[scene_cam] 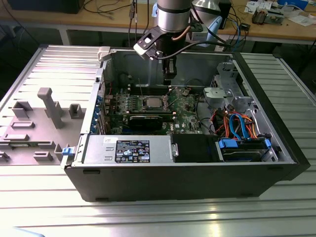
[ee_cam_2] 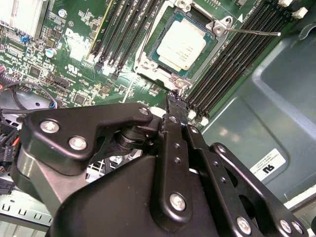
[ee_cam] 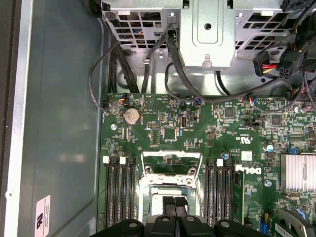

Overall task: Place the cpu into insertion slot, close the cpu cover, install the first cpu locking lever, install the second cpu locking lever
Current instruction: 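Close the cpu cover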

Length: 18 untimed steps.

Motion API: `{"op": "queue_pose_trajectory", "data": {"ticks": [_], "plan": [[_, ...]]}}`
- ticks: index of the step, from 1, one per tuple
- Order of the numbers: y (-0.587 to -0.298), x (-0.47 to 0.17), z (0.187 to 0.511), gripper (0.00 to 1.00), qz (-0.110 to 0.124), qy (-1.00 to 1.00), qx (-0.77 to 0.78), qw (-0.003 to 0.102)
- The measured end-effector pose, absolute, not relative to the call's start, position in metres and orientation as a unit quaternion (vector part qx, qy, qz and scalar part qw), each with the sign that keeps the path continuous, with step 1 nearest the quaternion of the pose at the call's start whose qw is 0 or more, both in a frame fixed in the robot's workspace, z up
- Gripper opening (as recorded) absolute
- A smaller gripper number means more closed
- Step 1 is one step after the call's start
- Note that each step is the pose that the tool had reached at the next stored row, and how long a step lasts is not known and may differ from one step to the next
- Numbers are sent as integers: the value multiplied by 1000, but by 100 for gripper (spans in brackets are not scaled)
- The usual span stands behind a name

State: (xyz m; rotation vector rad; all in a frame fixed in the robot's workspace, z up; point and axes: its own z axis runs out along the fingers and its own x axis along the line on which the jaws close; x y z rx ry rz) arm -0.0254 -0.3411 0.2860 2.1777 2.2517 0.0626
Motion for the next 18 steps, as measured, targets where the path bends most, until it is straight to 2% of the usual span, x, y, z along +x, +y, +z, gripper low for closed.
{"op": "queue_pose_trajectory", "data": {"ticks": [18], "plan": [[-341, -14, 286, 11, 20, 719, 695, 4]]}}
